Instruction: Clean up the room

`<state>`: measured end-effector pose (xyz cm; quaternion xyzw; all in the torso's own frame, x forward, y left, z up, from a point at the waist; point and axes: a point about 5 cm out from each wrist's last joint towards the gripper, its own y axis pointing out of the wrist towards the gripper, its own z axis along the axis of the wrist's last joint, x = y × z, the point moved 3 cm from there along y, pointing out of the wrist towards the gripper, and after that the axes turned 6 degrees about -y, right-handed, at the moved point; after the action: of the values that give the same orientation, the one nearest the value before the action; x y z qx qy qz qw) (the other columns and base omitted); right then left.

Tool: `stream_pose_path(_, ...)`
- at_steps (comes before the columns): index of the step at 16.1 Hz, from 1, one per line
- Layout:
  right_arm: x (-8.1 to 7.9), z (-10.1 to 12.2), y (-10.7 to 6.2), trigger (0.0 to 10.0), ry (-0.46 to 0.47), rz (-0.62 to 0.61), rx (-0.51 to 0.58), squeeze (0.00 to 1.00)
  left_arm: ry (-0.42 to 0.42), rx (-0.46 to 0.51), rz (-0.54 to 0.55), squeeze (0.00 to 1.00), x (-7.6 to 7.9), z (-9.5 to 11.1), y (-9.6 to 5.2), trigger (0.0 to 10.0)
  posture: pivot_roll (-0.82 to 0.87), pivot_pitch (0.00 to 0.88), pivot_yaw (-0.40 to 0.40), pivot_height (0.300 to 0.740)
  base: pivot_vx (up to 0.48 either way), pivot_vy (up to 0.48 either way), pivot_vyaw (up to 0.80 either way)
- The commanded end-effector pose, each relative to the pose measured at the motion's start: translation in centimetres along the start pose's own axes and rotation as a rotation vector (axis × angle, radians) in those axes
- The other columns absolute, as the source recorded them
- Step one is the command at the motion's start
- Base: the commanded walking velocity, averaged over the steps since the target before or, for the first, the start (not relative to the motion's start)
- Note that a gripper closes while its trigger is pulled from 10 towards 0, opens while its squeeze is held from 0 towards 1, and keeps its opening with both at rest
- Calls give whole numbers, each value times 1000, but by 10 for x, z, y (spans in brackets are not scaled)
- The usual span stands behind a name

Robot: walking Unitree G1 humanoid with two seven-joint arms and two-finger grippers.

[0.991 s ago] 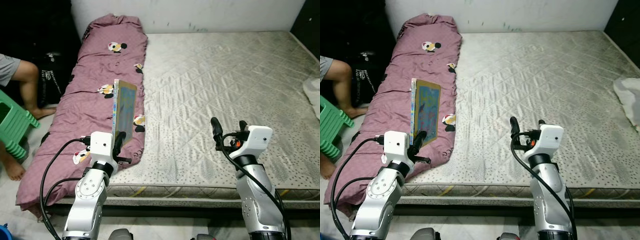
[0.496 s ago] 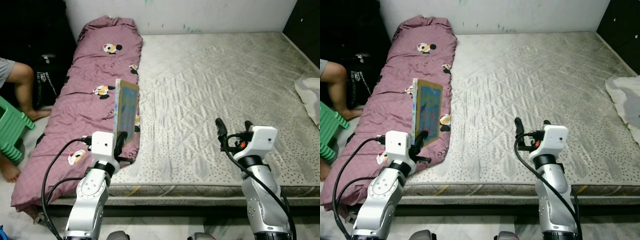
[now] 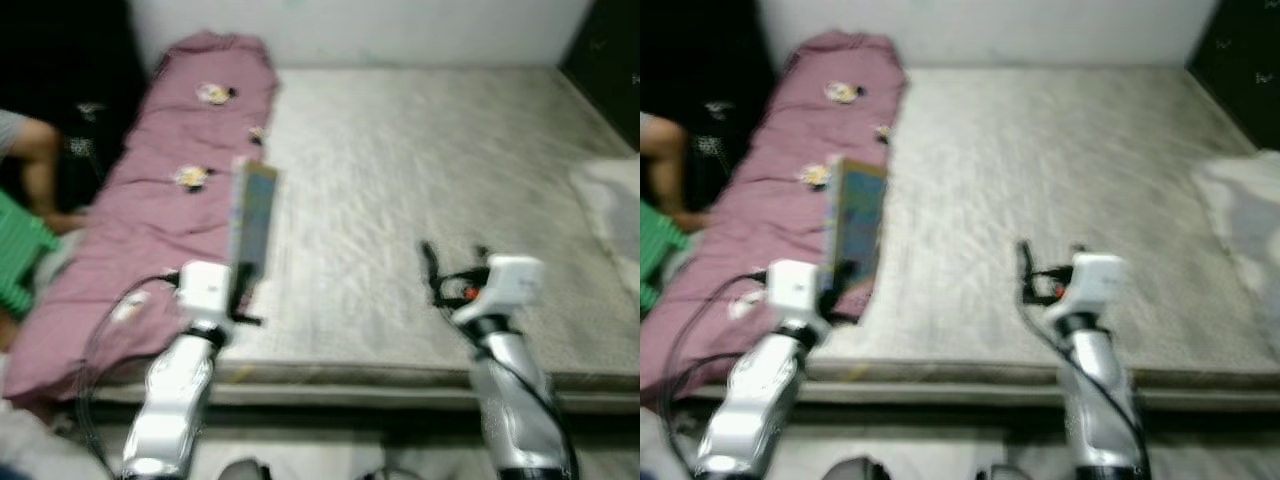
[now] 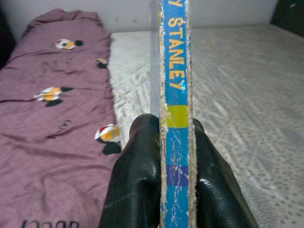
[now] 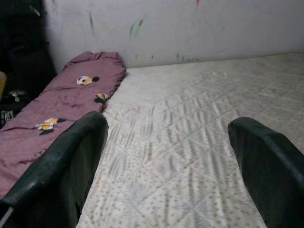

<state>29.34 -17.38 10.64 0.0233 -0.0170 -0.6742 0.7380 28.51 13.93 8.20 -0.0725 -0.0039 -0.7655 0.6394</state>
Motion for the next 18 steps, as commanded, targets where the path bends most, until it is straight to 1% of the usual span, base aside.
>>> stream_pose_path(1, 9, 3, -2, 10000, -18, -20, 5, 0, -9, 37, -18, 0, 7, 7, 1, 10000, -63, 78, 53, 740, 0, -364, 0)
stream_pose_path(8, 6, 3, -1, 10000, -30, -5, 6, 0, -10, 38, -21, 0, 8, 7, 2, 10000, -63, 81, 51, 740, 0, -363, 0)
stream_pose_path(10, 6, 3, -1, 10000, -29, -6, 7, 0, -7, 38, -22, 0, 8, 7, 2, 10000, -63, 82, 51, 740, 0, -349, 497)
stream_pose_path(13, 7, 2, -1, 10000, -23, -10, 5, 0, -23, 42, -21, 0, 7, 7, 1, 10000, -62, 82, 52, 740, 0, 0, 0)
stream_pose_path(16, 6, 2, -1, 10000, -26, -10, 5, 0, -36, 55, -73, 0, 12, 10, 0, 10000, -62, 82, 52, 740, 0, 0, 0)
stream_pose_path(17, 7, 2, -1, 10000, -24, -11, 6, 0, -54, 56, -91, 0, 14, 10, -1, 10000, -62, 84, 52, 740, 0, 0, 0)
stream_pose_path(18, 7, 3, 0, 10000, -23, -12, 6, 0, -59, 58, -98, 0, 15, 10, -2, 10000, -62, 84, 52, 740, 292, 0, 0)
